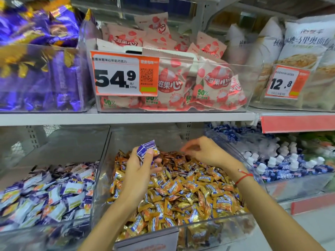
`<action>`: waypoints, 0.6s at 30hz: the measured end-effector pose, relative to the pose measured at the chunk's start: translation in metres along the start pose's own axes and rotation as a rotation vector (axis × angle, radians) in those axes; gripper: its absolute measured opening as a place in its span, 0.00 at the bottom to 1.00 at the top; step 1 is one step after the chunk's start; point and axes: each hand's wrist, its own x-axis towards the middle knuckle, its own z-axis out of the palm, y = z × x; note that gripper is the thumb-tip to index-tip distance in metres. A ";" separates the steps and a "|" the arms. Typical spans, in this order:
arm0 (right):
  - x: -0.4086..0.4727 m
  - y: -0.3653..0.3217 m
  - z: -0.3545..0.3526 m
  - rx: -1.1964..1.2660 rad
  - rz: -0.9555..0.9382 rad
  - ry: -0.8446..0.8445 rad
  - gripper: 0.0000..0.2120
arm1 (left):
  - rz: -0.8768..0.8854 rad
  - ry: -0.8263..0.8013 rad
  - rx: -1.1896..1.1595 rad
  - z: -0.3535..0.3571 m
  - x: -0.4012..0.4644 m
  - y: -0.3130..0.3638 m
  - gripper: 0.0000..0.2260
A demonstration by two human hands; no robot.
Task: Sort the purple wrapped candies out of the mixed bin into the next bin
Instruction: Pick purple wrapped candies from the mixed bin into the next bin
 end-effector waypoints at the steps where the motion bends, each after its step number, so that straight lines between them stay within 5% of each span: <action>1: 0.005 0.009 0.005 -0.147 0.022 -0.130 0.16 | -0.008 -0.014 0.003 0.001 0.000 -0.001 0.08; 4: 0.012 0.025 0.028 -0.380 0.019 -0.373 0.14 | -0.049 -0.025 -0.029 0.001 0.001 -0.002 0.10; 7: 0.009 0.029 0.026 -0.321 -0.019 -0.097 0.07 | -0.114 -0.056 -0.009 0.000 0.001 -0.003 0.10; 13: -0.038 -0.008 0.017 0.827 0.092 0.173 0.11 | -0.133 -0.132 0.021 0.000 -0.001 -0.004 0.10; 18: -0.046 -0.051 0.051 0.962 0.075 0.432 0.07 | -0.135 -0.123 -0.029 0.001 -0.001 -0.001 0.09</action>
